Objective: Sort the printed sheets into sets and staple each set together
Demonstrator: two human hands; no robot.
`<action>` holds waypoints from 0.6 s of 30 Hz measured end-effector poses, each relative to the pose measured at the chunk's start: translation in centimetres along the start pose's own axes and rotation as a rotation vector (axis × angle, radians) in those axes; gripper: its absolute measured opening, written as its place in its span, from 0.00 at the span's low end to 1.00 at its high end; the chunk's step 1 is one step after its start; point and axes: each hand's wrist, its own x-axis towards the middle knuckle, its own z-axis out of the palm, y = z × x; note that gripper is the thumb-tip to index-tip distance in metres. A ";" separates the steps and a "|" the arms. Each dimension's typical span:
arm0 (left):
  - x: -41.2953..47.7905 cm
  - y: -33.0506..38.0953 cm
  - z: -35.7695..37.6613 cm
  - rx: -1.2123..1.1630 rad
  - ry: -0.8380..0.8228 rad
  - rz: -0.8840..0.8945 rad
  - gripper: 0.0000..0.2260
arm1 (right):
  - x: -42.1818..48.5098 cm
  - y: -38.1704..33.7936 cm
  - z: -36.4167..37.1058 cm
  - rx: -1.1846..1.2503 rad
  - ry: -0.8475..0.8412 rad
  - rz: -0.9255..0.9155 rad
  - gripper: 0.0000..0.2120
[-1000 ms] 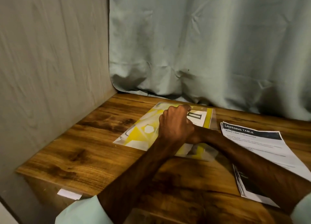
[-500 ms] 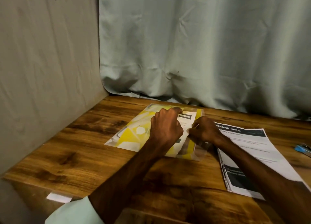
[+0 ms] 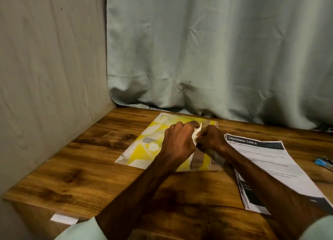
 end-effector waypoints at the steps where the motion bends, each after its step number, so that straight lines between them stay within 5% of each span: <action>1: 0.0 0.0 0.0 0.001 -0.003 0.000 0.20 | -0.1 0.2 0.0 0.002 -0.002 -0.014 0.03; 10: 0.1 -0.4 1.0 -0.018 0.035 -0.059 0.20 | -2.0 3.2 -3.1 -0.065 0.078 -0.193 0.10; 14: -0.1 -0.6 1.2 -0.037 0.072 -0.066 0.19 | -4.1 7.8 -7.1 -0.128 0.195 -0.028 0.04; 18: -0.2 -0.3 1.5 -0.039 0.067 -0.060 0.18 | -7.3 13.2 -11.4 -0.376 0.221 0.217 0.18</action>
